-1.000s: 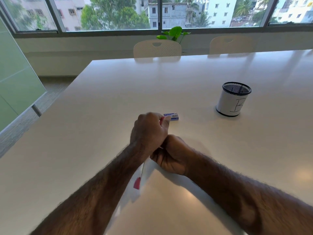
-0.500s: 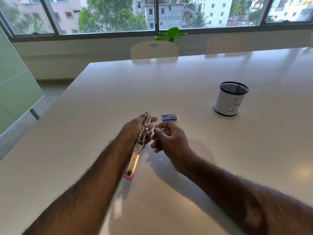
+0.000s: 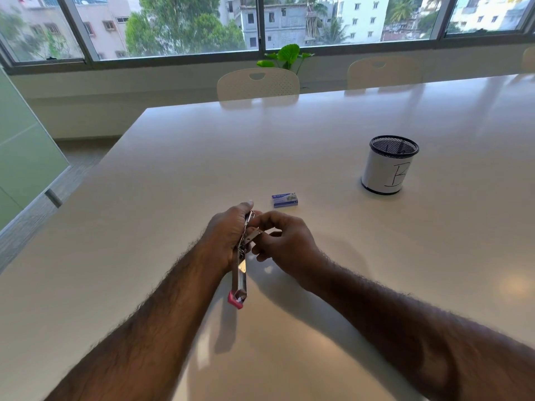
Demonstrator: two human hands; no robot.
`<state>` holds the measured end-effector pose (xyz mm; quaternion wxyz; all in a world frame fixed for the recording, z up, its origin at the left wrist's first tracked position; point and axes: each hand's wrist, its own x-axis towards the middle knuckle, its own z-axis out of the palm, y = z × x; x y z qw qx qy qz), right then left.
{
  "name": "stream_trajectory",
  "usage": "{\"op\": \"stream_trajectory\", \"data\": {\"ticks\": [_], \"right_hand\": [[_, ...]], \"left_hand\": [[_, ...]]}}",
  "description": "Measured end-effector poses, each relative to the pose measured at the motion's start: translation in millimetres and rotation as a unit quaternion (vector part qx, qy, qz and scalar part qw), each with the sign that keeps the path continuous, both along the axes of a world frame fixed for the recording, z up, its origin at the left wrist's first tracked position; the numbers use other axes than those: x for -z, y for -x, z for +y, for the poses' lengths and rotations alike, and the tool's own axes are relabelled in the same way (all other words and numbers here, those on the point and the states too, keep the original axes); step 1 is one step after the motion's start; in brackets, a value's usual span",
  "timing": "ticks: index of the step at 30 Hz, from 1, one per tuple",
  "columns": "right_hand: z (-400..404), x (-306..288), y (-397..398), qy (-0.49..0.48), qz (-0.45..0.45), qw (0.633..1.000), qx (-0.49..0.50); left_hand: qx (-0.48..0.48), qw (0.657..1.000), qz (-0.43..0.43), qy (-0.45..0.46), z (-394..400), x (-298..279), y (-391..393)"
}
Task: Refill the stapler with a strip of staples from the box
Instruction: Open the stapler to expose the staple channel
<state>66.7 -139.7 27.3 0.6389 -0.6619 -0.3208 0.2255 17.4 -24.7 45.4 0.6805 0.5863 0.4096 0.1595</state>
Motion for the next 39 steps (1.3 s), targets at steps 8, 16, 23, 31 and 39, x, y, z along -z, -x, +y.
{"op": "stream_trajectory", "data": {"ticks": [8,16,23,31,39], "right_hand": [[0.0,1.4,-2.7,0.0,0.027,0.999,-0.031],[0.5,1.4,6.7,-0.113,0.394,0.909,-0.079],[-4.9,-8.3,26.7,-0.098,0.462,0.861,-0.189],[-3.1,-22.4,-9.1,0.245,0.1,0.959,-0.107],[-27.9,-43.8,-76.2,0.347,-0.129,0.929,0.026]], "left_hand": [[-0.004,1.0,0.008,-0.001,0.6,-0.6,0.5],[0.036,0.947,0.039,-0.318,-1.7,-24.0,3.7],[0.141,0.75,0.151,-0.629,-28.9,-41.1,14.9],[0.094,0.857,0.028,-0.506,-5.8,-63.3,18.9],[0.128,0.958,-0.099,-0.236,27.3,-55.7,20.5]]}}
